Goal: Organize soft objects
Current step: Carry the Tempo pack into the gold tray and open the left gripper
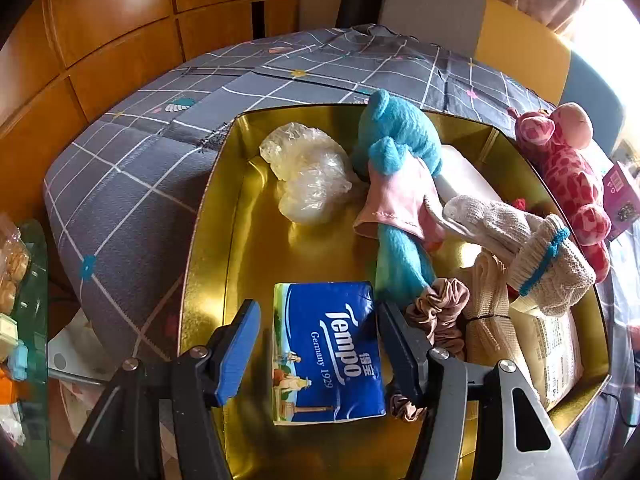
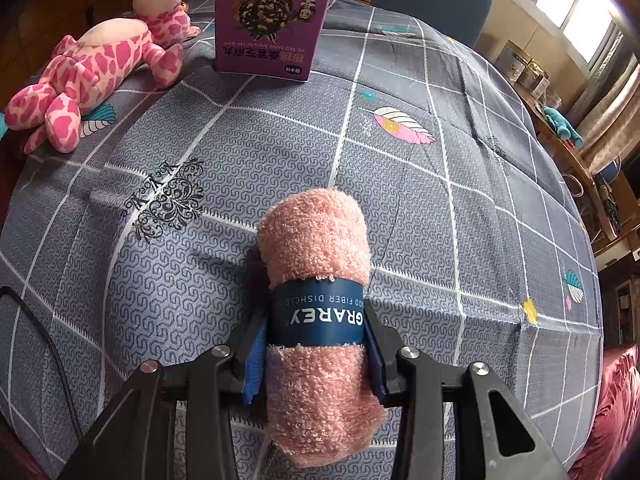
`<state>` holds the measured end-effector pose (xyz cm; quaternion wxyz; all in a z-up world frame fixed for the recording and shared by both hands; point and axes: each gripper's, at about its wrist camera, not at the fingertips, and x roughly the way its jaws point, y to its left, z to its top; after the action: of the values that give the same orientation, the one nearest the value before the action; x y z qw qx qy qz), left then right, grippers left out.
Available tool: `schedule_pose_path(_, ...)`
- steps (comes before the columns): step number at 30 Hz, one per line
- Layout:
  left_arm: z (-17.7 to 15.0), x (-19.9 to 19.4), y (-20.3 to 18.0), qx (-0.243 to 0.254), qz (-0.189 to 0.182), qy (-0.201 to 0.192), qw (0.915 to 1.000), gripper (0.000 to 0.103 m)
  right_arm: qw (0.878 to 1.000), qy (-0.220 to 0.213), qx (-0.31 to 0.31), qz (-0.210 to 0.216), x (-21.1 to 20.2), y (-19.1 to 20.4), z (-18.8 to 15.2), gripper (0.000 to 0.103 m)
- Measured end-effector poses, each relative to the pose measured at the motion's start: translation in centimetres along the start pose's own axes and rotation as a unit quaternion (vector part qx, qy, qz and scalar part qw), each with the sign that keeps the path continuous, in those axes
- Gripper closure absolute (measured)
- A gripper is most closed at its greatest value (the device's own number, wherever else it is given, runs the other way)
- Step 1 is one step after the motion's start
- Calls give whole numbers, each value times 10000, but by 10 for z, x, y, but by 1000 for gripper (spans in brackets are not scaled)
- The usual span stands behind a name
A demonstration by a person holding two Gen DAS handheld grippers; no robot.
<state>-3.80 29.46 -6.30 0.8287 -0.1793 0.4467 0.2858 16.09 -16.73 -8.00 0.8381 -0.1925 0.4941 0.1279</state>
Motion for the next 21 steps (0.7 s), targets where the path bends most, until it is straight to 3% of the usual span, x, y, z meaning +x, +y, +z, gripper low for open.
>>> schedule_pose_path(21, -5, -42, 3, 62, 70, -667, 9977, 38, 10000, -6, -19, -76, -1, 3, 0, 62)
